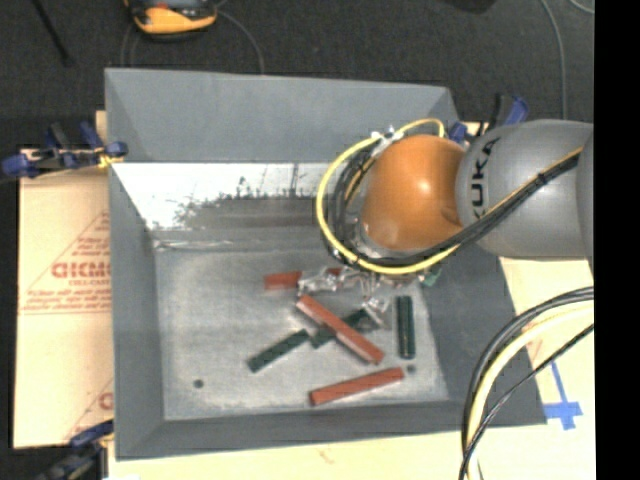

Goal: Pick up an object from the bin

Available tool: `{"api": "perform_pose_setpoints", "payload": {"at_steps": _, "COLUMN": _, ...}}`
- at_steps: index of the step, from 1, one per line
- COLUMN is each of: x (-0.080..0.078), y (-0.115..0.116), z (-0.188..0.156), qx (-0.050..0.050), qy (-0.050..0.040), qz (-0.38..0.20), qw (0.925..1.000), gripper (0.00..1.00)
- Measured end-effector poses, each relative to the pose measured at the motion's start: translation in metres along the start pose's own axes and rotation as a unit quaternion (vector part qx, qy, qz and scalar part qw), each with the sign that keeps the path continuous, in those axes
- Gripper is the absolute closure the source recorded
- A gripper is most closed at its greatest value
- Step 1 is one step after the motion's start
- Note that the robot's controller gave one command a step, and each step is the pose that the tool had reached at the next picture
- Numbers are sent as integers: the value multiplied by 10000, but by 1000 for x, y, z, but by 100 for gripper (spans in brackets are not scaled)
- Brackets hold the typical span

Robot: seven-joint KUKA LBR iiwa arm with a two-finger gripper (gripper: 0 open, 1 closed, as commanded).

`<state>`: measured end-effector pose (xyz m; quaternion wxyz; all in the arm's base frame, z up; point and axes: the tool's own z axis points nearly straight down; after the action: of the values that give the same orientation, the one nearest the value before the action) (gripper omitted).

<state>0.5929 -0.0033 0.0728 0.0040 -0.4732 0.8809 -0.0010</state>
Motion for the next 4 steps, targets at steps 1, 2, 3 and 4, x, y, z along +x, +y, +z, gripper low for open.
{"api": "perform_pose_setpoints", "payload": {"at_steps": 1, "x": -1, "y": -1, "z": -2, "qx": 10, "qy": -13, "qz": 9, "qw": 10000, "gripper": 100}}
{"api": "perform_pose_setpoints", "payload": {"at_steps": 2, "x": -1, "y": 1, "z": 0, "qx": -11, "qy": -3, "qz": 10, "qw": 10000, "gripper": 0}}
{"api": "perform_pose_setpoints", "payload": {"at_steps": 3, "x": -1, "y": 1, "z": 0, "qx": -13, "qy": -5, "qz": 15, "qw": 10000, "gripper": 100}}
{"api": "perform_pose_setpoints", "payload": {"at_steps": 4, "x": -1, "y": 1, "z": 0, "qx": -13, "qy": -5, "qz": 16, "qw": 10000, "gripper": 100}}
